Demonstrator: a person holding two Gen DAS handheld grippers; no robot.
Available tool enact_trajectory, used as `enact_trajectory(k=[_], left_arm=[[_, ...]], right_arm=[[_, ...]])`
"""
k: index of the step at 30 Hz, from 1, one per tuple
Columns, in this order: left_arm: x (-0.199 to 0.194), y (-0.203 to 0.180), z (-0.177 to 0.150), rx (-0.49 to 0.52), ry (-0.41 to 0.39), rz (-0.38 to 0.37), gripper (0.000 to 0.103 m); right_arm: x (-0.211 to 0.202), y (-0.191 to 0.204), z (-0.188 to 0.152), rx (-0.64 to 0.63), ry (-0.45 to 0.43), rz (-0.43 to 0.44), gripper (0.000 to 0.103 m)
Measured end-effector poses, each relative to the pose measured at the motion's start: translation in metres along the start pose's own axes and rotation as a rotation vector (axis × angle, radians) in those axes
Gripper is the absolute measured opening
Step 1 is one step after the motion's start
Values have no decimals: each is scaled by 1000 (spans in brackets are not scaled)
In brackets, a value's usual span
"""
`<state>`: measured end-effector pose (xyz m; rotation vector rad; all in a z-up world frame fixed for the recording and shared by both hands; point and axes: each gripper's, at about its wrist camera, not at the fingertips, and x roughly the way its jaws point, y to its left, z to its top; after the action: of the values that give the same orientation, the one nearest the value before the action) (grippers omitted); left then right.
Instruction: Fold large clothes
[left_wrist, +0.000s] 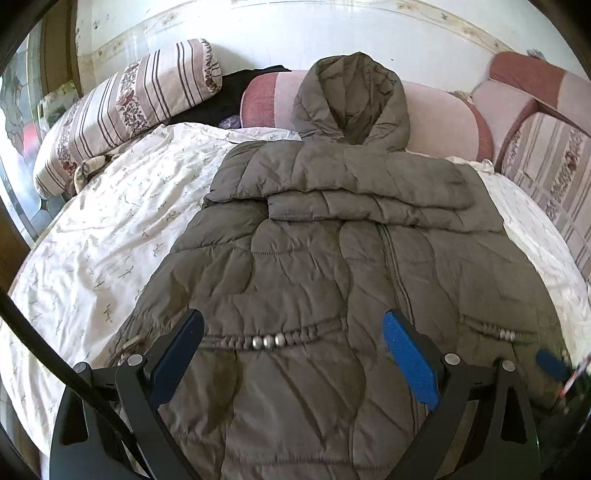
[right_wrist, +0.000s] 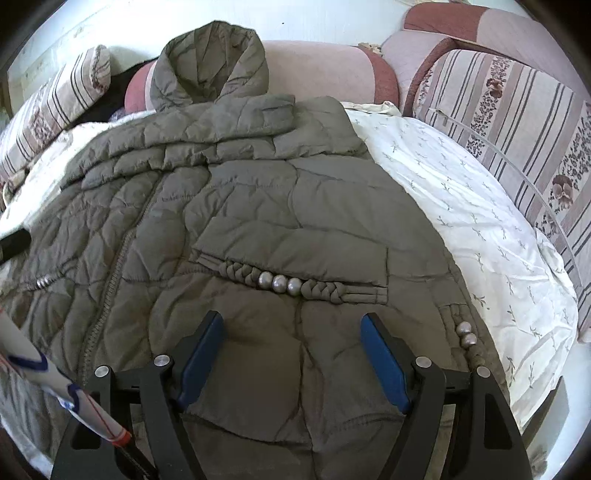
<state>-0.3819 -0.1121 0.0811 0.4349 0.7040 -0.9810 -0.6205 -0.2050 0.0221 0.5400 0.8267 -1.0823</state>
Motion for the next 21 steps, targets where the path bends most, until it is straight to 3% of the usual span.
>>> enact_trajectory(k=[7,12,14,16,19,21], left_arm=[[29,17,44,-108,-15,9,97],[70,30,66,-157,19,4,97],[90,39,67,-188,61,22,97],[105,47,72,-229,123,-37,97],[107,51,79,-215,106,-46,97],[107,51,81,-183,87,-39,97]], right_arm=[[11,10,-4,-31,-11,-30,84],[16,15,-7,-62,-39,-59,86],[16,16,-8,-70,-50,-64,86],[16,17,-6,-82,-39,-66,86],[11,18,6,-108,13,-54,84],[-1,18,23,-111,2,-13,83]])
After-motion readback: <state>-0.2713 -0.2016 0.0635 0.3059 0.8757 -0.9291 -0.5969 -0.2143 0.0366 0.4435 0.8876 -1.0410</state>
